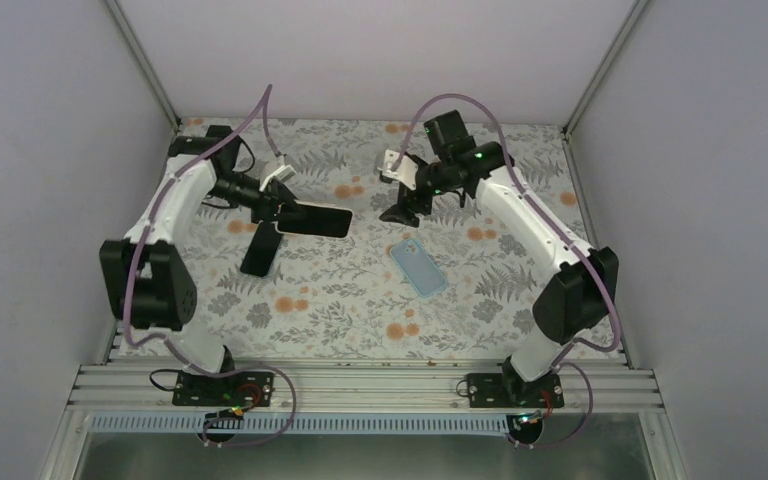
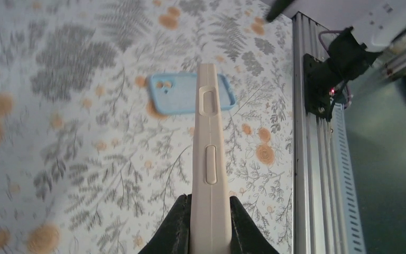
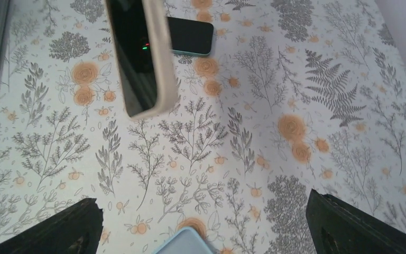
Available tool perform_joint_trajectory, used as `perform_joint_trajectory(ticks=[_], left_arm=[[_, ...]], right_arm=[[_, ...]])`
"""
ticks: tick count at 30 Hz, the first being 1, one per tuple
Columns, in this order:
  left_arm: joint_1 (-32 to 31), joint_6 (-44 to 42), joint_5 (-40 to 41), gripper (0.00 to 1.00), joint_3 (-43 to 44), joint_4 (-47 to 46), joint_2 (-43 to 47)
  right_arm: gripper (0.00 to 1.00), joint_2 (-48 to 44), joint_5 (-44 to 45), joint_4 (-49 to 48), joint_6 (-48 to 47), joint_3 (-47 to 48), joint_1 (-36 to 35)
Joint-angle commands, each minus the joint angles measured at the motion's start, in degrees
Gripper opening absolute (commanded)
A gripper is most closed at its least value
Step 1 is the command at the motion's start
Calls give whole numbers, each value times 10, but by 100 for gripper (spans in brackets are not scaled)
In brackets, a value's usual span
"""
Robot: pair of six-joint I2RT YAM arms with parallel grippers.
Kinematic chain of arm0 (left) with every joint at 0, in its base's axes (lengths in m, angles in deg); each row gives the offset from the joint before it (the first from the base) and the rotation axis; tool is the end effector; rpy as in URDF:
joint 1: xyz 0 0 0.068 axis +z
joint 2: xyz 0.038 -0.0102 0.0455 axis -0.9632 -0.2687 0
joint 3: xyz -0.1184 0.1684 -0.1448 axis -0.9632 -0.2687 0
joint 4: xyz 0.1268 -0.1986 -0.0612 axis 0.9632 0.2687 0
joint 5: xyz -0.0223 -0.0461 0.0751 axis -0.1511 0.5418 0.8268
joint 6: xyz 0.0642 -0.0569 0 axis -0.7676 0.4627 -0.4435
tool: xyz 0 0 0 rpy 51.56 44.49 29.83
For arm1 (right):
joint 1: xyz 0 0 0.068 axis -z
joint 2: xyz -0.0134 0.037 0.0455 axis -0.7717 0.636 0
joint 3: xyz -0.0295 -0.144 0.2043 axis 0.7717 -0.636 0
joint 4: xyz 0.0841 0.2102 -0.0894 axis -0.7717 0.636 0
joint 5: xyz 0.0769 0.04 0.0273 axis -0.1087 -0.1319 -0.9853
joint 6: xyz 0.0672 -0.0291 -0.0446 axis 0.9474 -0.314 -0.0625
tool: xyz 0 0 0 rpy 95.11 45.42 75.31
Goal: Take the phone out of the phone case
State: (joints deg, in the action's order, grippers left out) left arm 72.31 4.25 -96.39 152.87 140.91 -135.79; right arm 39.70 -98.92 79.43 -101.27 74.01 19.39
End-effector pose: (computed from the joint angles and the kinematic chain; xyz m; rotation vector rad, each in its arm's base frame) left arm 0.2897 -0.0751 0.2466 1.1900 2.0887 -1.1892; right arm 0.2877 0.2182 0.2875 -1.6920 1.7356 0.5390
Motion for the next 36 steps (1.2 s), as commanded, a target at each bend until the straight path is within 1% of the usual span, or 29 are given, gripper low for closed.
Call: perform_joint_trajectory(ticks=[1,5,10,16,18,23,28,36], left_arm=[[-19,-58,-32,2,10,1,76],[-27,-60,-36,2,4,2,90],[-35,-36,-21,2,-38,-41,110],[-41,-27,-31,2,-48,-53,116],[-44,-24,-37,2,-47,-54,119],[-55,-8,-32,2,-48,-67,126],[-68,-5,-37,2,-48,-65,125],[-78,11,-40,2,-46,-74,130]], right_arm=[[97,1,-93,2,-6,-40,10],[96,-6,-113,-29,14,-49,11],[96,-4,-148,-23,15,-40,11],[93,16,-177,-25,34,-19,11],[92,26,-171,-33,44,-12,11],[91,36,-164,-54,61,-12,10],[91,38,-139,-87,88,-18,9],[91,46,-119,-92,96,-13,9]])
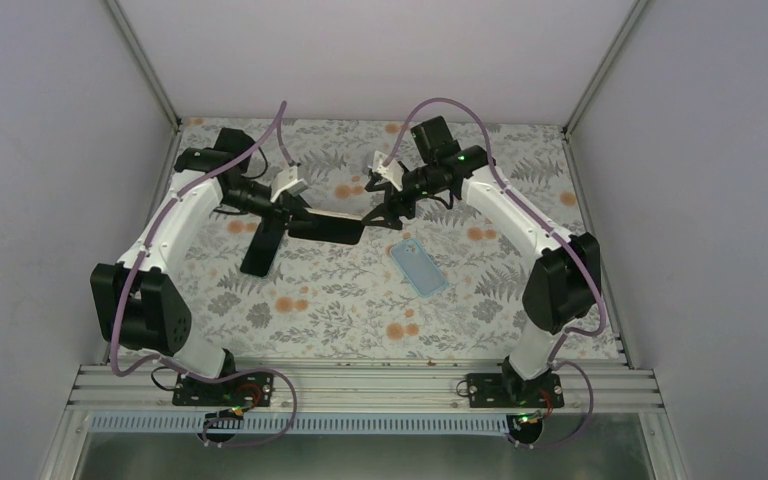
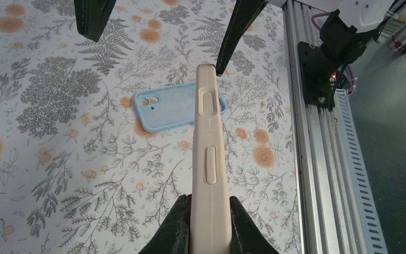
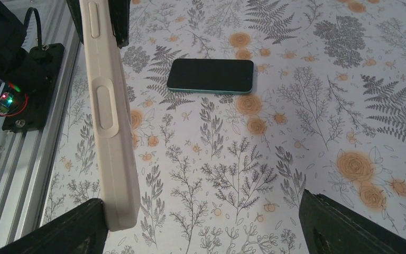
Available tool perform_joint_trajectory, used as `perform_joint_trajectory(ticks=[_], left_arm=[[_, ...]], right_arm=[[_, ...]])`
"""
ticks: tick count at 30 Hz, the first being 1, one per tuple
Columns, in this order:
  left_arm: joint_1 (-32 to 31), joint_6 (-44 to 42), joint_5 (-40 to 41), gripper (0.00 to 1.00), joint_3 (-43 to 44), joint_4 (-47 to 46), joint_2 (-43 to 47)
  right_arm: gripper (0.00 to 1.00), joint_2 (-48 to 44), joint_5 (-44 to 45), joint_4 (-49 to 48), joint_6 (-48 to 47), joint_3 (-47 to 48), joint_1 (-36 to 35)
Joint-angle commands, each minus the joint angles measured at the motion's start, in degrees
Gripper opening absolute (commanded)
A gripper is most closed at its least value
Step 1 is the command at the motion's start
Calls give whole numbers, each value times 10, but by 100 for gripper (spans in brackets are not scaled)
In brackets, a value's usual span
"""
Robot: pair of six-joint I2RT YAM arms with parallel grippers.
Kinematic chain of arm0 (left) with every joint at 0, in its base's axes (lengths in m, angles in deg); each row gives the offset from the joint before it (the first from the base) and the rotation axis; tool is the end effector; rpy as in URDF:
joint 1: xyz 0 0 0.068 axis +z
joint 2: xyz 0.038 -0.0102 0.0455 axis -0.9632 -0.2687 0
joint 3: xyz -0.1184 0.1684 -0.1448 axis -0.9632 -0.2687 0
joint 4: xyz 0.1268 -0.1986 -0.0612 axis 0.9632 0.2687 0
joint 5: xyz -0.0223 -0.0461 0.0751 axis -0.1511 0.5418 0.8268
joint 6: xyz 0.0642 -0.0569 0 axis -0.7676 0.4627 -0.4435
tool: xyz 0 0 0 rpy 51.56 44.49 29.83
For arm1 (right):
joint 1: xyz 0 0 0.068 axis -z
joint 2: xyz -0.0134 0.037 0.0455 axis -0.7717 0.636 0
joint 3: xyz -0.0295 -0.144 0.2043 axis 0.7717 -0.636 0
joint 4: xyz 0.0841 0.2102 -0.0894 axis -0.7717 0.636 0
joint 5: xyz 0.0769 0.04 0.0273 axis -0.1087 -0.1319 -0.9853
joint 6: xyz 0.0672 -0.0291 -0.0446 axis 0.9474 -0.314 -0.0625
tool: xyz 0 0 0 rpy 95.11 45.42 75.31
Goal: Take the phone out of the phone case
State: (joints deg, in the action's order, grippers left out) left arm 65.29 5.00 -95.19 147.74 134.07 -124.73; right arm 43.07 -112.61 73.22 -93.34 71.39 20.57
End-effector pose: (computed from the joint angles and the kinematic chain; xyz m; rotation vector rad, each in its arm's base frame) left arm 0.2556 -0.1054 0.2753 1.3851 1.8857 -1.0601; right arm 0.2954 0.2306 0.2704 -1.5787 1.7443 0.8775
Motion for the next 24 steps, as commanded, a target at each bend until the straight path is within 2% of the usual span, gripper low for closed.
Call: perform_joint_trajectory(ticks=[1,24], left_arm=[[-8,1,-54,2,7,-2,19],[-8,2,-34,2,6,1,26]], right_arm=[[91,12,22,-33,19,9,-2],[91,-10,0,4,-16,4,20]])
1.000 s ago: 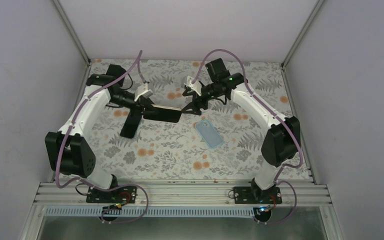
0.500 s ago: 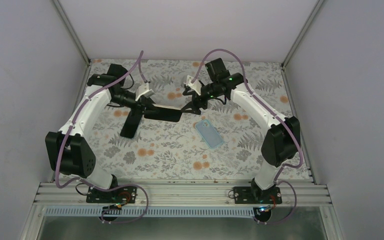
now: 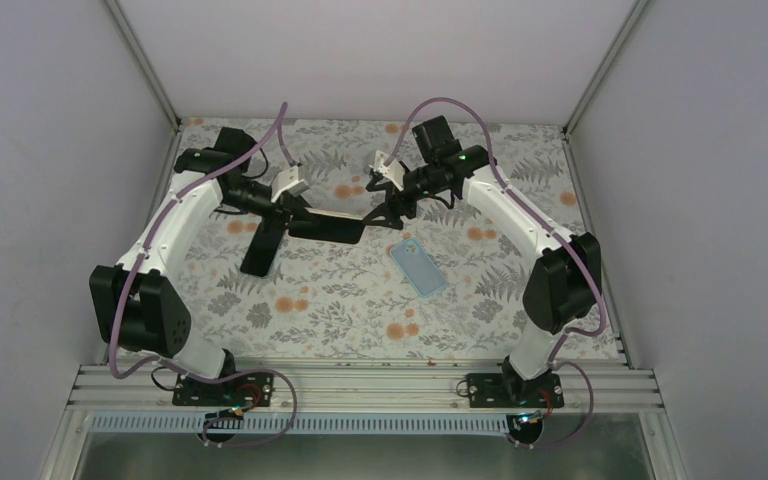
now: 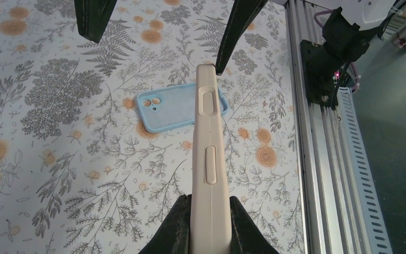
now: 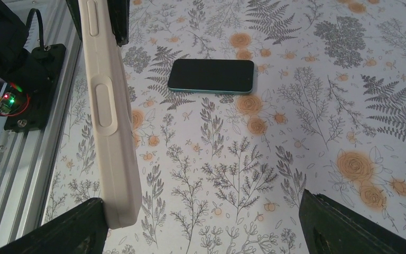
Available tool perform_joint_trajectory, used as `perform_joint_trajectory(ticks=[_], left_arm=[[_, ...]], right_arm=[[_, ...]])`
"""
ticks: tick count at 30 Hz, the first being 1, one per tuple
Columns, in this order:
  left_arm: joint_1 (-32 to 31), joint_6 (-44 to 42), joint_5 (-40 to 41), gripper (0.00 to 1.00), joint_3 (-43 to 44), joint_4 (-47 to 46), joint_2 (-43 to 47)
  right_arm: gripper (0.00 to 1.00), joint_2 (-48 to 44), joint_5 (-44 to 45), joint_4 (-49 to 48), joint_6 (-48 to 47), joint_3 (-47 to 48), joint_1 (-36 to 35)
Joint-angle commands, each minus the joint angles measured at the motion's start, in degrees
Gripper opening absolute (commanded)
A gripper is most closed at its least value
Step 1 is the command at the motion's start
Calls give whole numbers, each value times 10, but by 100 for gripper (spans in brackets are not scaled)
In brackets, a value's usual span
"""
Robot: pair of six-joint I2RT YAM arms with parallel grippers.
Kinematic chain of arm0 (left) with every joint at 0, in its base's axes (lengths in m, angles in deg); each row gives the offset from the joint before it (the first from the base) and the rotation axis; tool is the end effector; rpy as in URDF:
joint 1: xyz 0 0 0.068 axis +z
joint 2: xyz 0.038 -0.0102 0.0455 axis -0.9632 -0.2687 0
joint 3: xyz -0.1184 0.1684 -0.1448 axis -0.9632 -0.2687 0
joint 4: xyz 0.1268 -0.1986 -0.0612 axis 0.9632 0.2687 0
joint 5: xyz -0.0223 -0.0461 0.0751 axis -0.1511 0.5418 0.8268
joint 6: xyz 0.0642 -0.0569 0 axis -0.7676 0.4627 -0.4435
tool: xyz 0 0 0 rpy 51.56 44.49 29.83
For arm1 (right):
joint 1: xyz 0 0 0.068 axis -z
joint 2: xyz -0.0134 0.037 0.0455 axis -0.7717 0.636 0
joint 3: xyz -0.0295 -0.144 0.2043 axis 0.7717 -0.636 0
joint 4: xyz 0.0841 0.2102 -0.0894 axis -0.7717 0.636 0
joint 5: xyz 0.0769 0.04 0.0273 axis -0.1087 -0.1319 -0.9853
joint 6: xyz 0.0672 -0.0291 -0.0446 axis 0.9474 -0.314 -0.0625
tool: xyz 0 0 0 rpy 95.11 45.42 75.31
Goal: Take the phone out of the phone case
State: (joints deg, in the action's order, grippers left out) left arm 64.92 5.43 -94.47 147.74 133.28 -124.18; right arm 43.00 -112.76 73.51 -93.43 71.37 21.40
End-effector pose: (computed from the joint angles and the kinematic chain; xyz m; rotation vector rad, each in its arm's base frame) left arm 0.2552 -0.1066 0.2773 1.3944 1.8790 -1.0367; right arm 0.2979 0.2261 0.2704 -1.5661 1.7546 0.8747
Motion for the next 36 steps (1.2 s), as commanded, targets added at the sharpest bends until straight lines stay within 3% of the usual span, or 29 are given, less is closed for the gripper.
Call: perform_joint_trajectory(ticks=[1,30,36], left_arm=[[-4,-2,-40,2,6,9,21],[-4,-31,-45,2,11,42,22],[-4,-12,-34,2,2,16,21]], right_arm=[[91,-11,1,3,-17,4,12],[86,27,14,40,-57,46,27],[87,-37,29,45,-73,-26,-11]])
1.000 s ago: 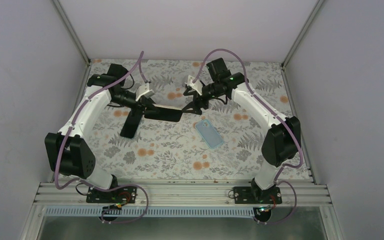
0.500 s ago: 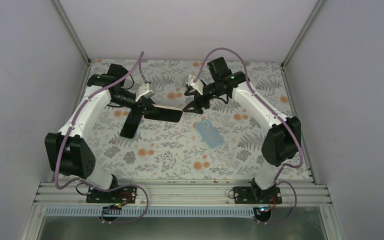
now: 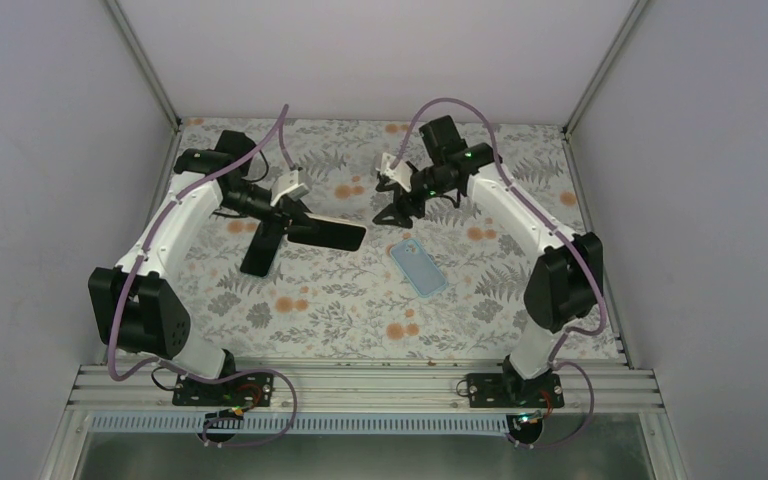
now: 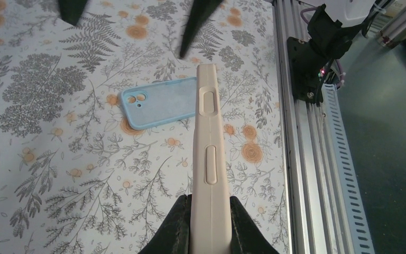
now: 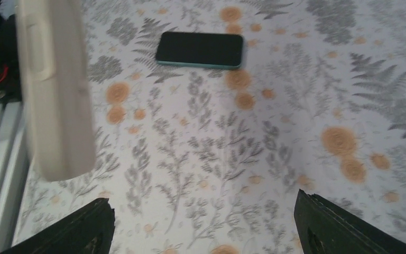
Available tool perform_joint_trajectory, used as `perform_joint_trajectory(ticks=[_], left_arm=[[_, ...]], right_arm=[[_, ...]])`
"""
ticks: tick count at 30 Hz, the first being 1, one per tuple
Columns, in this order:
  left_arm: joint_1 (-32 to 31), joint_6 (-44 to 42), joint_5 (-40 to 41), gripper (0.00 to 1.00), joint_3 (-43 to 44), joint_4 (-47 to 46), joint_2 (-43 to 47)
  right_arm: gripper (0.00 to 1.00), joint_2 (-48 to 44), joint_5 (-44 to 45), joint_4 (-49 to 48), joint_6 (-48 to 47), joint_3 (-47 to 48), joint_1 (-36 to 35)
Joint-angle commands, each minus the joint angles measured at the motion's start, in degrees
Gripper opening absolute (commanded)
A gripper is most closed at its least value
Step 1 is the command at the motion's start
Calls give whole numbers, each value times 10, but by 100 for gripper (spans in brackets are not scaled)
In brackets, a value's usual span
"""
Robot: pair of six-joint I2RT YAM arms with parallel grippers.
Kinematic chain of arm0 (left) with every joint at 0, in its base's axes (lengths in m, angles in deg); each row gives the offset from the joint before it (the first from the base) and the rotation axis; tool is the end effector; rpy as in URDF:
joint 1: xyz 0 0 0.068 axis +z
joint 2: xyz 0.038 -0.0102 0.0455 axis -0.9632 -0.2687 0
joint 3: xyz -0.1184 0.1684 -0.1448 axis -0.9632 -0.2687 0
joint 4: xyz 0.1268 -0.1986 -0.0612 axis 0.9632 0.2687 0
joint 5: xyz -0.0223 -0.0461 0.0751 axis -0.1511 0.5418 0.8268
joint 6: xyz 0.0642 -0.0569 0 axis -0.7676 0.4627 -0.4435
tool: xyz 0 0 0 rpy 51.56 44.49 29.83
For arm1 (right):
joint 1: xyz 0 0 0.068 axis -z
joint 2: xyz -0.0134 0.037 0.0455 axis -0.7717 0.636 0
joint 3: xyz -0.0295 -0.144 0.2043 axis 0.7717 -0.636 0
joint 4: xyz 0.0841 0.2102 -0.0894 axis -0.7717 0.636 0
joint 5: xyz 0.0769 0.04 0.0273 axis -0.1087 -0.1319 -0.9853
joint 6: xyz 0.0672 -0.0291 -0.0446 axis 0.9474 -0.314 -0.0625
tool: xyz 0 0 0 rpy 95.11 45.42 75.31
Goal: Take the phone out of the phone case
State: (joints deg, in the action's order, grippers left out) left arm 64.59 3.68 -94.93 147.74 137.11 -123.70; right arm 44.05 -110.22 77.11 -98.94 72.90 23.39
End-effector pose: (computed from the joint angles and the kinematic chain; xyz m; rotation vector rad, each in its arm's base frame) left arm 0.2456 -0.1069 0.2781 1.4119 1.8914 -1.0764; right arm 0.3062 0.2132 0.2657 -1.6124 1.7648 0.7855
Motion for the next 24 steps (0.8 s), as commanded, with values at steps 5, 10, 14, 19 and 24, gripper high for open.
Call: perform_joint_trajectory(ticks=[5,10,14,19,24], left_arm=[[-1,2,-31,2,7,-18,9],[-1,1,-23,2,3,-17,16],[-1,-2,-21,2,0,-14,17],[-1,-4,-26,2,-3,-16,16],[-1,-6,-28,2,0,-12,14]], right_arm=[[87,-55,-1,-10,1,-57,-47],[87,-45,1,-19,10,-44,-48],[87,-40,3,-21,12,-37,-43],[87,-40,-2,-22,13,-35,-37],[86,-35,3,-27,18,-30,-37]])
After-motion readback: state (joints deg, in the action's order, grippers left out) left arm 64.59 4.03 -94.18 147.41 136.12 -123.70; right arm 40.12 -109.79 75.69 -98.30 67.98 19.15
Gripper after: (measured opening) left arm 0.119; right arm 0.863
